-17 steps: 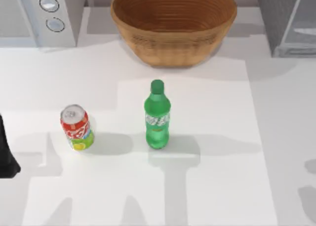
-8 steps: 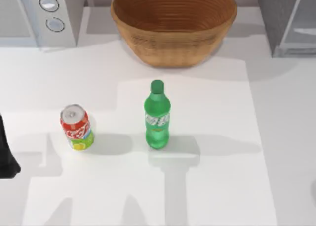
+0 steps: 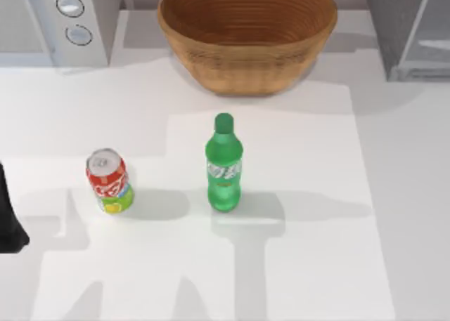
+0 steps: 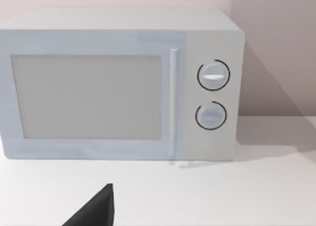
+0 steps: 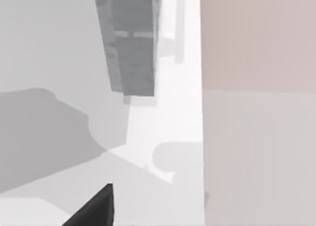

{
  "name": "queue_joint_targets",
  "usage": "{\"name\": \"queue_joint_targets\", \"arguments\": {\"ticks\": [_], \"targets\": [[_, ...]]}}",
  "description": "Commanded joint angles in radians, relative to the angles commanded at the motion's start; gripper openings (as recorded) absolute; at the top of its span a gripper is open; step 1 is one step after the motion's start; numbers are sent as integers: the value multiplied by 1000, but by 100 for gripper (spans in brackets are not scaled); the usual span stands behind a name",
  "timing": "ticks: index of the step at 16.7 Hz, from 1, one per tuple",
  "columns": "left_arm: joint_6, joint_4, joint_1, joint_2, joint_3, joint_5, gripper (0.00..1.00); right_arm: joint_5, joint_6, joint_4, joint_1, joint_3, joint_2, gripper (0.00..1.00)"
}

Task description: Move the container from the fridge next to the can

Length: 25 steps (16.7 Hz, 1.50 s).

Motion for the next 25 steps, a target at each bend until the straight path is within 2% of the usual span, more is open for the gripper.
{"name": "queue_joint_targets", "arguments": {"ticks": [6, 10, 14, 21, 25], "targets": [[0, 0, 0, 0, 0, 0, 100, -2, -1, 1, -2, 0, 6, 100], [0, 0, 0, 0, 0, 0, 100, 6, 101, 95, 66, 0, 11, 100], [0, 0, 0, 0, 0, 0, 100, 41, 364, 313, 227, -4, 17, 100], [0, 0, 0, 0, 0, 0, 100, 128, 1003, 818, 599, -20, 26, 100], [0, 0, 0, 0, 0, 0, 100, 165, 1284, 1065, 779, -28, 25, 100]]}}
